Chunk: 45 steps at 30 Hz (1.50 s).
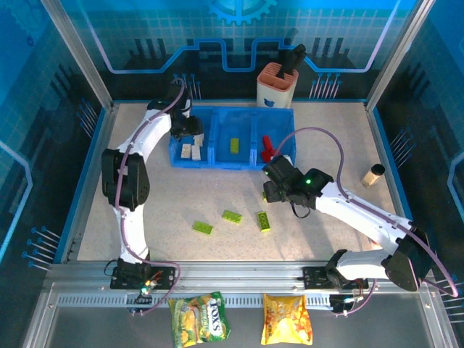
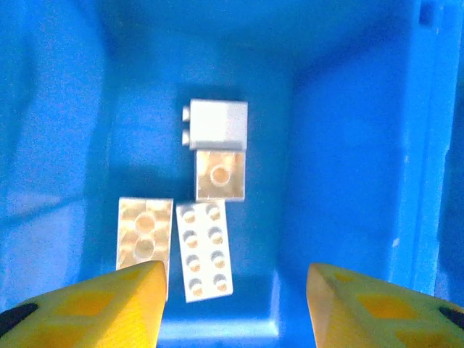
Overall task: Sort the legos into containers by color
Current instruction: Pick up the lego from the center of the table.
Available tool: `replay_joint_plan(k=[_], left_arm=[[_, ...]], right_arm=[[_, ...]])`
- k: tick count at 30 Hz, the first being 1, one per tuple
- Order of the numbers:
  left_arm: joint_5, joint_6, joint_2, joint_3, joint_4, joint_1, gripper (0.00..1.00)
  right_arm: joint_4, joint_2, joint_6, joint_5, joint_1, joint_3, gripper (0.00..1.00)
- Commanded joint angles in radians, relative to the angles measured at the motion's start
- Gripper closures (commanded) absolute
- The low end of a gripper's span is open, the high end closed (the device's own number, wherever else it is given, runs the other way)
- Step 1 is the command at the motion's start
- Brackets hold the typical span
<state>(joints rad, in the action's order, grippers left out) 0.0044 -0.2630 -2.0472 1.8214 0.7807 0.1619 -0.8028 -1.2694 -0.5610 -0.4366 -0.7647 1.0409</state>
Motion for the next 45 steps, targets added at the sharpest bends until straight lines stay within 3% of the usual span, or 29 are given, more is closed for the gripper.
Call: replay_joint_plan(k=[1,13,29,45], left_arm=[[0.03,-0.003,0.1,-0.088,0.014,0.009,0.45],[0.064,0.0,0.36,-0.377,0.031,0.027,0.45],[0.109,-0.062,0.63,-0.794,-0.042,0.044,0.45],[0.019,-0.001,0.831,-0.913,0.06,0.072,0.43]], right_arm=[[0.014,-0.015,-0.004,0.014,0.011,-0.017,0.32],[0.046,-0.076,-0.023,0.06,0.011,-0.018,0.33],[0.079,-0.28,-0.012,0.127,0.045,0.063,0.34],[0.166,-0.481,0.033,0.202,0.126,0.113,0.37]])
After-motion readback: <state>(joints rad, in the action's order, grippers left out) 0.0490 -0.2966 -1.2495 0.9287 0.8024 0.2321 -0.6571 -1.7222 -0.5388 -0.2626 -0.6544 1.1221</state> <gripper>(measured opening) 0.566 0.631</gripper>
